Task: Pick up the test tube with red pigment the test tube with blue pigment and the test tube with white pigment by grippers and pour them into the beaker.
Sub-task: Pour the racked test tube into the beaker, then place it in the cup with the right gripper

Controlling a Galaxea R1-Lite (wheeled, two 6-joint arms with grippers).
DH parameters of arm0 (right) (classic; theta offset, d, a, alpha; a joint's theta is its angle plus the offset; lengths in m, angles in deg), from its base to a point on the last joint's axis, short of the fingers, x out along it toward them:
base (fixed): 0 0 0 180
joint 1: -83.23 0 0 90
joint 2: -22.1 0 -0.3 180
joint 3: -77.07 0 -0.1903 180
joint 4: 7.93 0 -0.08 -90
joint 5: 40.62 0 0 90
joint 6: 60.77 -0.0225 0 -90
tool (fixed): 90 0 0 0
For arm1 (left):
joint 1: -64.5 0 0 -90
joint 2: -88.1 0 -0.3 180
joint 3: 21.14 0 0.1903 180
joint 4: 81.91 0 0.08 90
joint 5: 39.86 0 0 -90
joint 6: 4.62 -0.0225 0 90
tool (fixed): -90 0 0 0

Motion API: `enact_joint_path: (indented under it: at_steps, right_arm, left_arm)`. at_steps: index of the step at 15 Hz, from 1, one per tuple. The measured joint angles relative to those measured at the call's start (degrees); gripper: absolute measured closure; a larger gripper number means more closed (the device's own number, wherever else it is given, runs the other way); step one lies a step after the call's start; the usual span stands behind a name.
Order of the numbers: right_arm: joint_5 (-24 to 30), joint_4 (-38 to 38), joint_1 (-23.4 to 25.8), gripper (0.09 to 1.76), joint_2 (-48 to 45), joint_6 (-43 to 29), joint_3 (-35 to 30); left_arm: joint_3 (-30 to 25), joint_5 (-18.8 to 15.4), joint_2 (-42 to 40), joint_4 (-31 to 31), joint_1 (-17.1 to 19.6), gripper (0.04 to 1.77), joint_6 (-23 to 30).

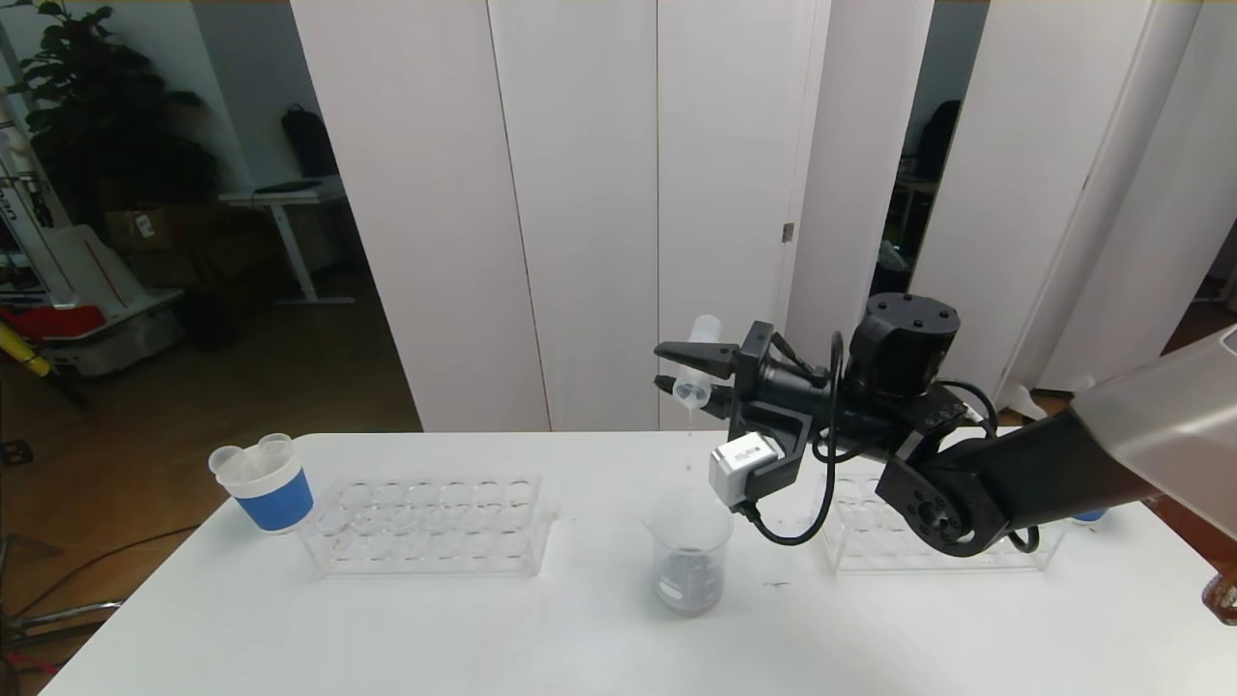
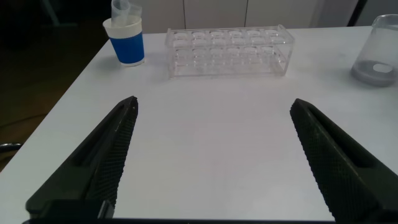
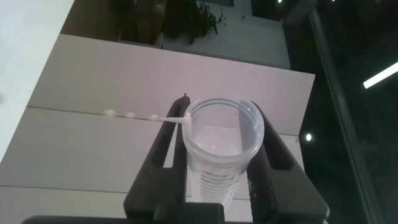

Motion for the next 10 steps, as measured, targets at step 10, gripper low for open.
enact_joint_path:
  at_steps: [10]
  right_arm:
    - [-8.01, 0.33, 1.29, 1.24, -5.69, -17.19, -2.68]
  left_arm:
    - [0.00, 0.00, 0.00, 0.00, -0.02, 0.06, 0.00]
